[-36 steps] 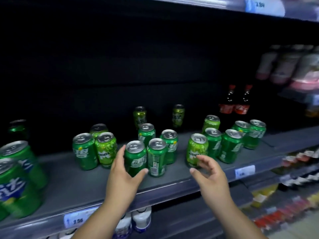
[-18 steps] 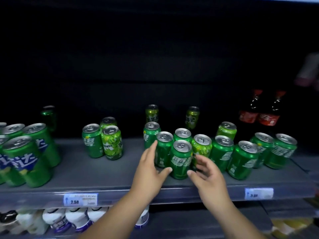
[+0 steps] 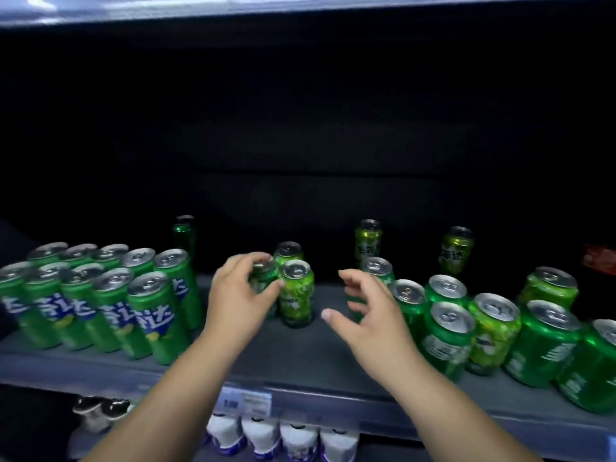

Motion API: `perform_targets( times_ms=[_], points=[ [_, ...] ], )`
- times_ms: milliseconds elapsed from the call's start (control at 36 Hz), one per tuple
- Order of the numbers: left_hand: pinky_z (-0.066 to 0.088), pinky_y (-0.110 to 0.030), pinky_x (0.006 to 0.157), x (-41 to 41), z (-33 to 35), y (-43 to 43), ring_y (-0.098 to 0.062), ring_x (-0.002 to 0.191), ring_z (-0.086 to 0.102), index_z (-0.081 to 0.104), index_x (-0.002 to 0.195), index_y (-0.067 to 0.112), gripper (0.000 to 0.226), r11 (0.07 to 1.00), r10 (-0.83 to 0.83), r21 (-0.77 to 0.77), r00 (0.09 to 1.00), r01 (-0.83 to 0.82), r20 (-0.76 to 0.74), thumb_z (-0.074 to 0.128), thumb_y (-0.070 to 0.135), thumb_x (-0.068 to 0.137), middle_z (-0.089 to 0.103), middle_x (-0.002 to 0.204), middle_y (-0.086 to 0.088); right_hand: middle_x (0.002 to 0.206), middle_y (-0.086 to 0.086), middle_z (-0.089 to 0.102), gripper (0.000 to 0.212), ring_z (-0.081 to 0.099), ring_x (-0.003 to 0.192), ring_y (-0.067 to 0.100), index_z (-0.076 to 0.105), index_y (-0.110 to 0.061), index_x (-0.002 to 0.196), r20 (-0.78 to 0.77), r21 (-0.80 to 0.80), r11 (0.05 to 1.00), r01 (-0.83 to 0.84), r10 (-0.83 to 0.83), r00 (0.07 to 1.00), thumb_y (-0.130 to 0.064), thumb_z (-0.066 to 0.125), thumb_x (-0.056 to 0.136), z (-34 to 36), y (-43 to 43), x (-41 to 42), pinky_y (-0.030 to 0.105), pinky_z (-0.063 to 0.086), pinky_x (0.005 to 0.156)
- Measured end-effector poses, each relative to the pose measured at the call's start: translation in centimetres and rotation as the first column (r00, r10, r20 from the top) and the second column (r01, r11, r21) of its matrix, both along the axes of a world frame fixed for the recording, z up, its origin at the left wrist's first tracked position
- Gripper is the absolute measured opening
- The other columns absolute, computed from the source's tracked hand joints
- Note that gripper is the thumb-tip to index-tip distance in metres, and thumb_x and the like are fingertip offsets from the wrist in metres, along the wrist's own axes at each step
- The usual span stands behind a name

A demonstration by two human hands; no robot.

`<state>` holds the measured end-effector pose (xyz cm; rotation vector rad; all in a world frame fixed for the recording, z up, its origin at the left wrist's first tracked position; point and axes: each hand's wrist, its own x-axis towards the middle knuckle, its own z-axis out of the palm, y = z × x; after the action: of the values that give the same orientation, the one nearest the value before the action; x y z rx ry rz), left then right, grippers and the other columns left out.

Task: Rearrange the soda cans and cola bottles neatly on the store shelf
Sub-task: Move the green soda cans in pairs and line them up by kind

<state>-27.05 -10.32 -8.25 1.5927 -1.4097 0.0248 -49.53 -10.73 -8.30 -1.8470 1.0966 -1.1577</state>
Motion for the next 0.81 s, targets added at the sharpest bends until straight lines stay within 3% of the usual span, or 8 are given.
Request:
perform_targets(
  times_ms=[83, 139, 250, 361, 472, 639, 722, 806],
  points=[
    [0.042, -0.040, 0.100, 2.6, 1.9, -2.2, -0.025, 0.115, 0.053, 0.065, 0.117, 0.034, 0.045, 0.981, 0.042, 0.179, 0.982, -0.075, 0.185, 0.074, 0.047, 0.075, 0.063, 0.118, 0.006, 0.132, -0.016, 0.051, 0.059, 0.051, 0.122, 0.003, 0.048, -0.048, 0.120, 0.012, 0.070, 0.998, -0.010, 0.009, 1.000, -0.027, 0.083, 0.078, -0.3, -2.1, 3.4, 0.035, 0.049, 0.104],
    [0.043, -0.040, 0.100, 3.7, 2.9, -4.0, -0.028, 0.118, 0.052, 0.063, 0.121, 0.036, 0.049, 0.956, 0.007, 0.284, 0.973, -0.074, 0.231, 0.069, 0.053, 0.076, 0.062, 0.123, 0.003, 0.135, -0.015, 0.050, 0.062, 0.051, 0.124, 0.006, 0.047, -0.046, 0.124, -0.004, 0.100, 0.995, 0.001, -0.001, 1.000, -0.031, 0.084, 0.076, -0.6, -3.5, 5.1, 0.037, 0.048, 0.105],
    [0.048, -0.037, 0.099, 4.6, 4.2, -7.3, -0.024, 0.118, 0.057, 0.060, 0.126, 0.038, 0.061, 0.913, -0.104, 0.407, 0.978, 0.023, 0.179, 0.070, 0.058, 0.069, 0.063, 0.127, 0.000, 0.131, -0.018, 0.047, 0.075, 0.050, 0.121, 0.005, 0.045, -0.042, 0.134, -0.064, 0.144, 0.989, 0.026, -0.017, 0.998, -0.035, 0.087, 0.072, -0.4, -5.0, 6.9, 0.025, 0.043, 0.099],
    [0.048, -0.033, 0.100, 3.7, 4.8, -9.4, -0.018, 0.120, 0.057, 0.058, 0.131, 0.037, 0.064, 0.857, -0.224, 0.501, 0.964, 0.125, 0.141, 0.076, 0.048, 0.071, 0.061, 0.133, 0.004, 0.131, -0.019, 0.047, 0.090, 0.049, 0.119, 0.003, 0.040, -0.038, 0.144, -0.078, 0.174, 0.984, 0.037, -0.024, 0.997, -0.033, 0.089, 0.069, -0.5, -5.3, 8.0, 0.012, 0.037, 0.089],
    [0.050, -0.031, 0.096, 3.4, 5.4, -10.7, -0.016, 0.116, 0.059, 0.056, 0.134, 0.035, 0.062, 0.781, -0.322, 0.597, 0.937, 0.182, 0.135, 0.076, 0.038, 0.075, 0.060, 0.134, 0.005, 0.129, -0.015, 0.054, 0.086, 0.053, 0.115, 0.004, 0.041, -0.039, 0.141, -0.078, 0.171, 0.982, 0.081, -0.068, 0.995, -0.030, 0.089, 0.070, -1.0, -5.4, 8.7, 0.004, 0.036, 0.080],
    [0.051, -0.028, 0.093, 3.2, 5.9, -11.8, -0.016, 0.113, 0.061, 0.057, 0.133, 0.035, 0.064, 0.717, -0.405, 0.675, 0.892, 0.174, 0.200, 0.079, 0.037, 0.073, 0.061, 0.133, 0.003, 0.128, -0.018, 0.055, 0.083, 0.054, 0.119, 0.002, 0.043, -0.041, 0.133, -0.037, 0.156, 0.981, 0.117, -0.112, 0.993, -0.031, 0.091, 0.066, -1.8, -5.6, 8.3, 0.024, 0.045, 0.102],
    [0.049, -0.025, 0.093, 3.1, 5.9, -11.8, -0.016, 0.114, 0.061, 0.055, 0.136, 0.032, 0.072, 0.725, -0.400, 0.662, 0.899, 0.190, 0.180, 0.084, 0.035, 0.070, 0.062, 0.133, 0.001, 0.126, -0.019, 0.056, 0.083, 0.054, 0.119, 0.001, 0.042, -0.045, 0.130, -0.017, 0.146, 0.981, 0.129, -0.128, 0.992, -0.033, 0.092, 0.064, -2.0, -5.4, 7.7, 0.032, 0.046, 0.106],
    [0.048, -0.027, 0.097, 3.0, 5.7, -11.5, -0.016, 0.117, 0.059, 0.053, 0.138, 0.033, 0.076, 0.751, -0.395, 0.616, 0.910, 0.238, 0.129, 0.086, 0.033, 0.069, 0.061, 0.134, 0.001, 0.125, -0.020, 0.055, 0.082, 0.054, 0.118, -0.001, 0.042, -0.046, 0.128, 0.013, 0.130, 0.983, 0.127, -0.130, 0.991, -0.031, 0.092, 0.065, -1.3, -5.0, 6.9, 0.032, 0.046, 0.105]
  ],
)
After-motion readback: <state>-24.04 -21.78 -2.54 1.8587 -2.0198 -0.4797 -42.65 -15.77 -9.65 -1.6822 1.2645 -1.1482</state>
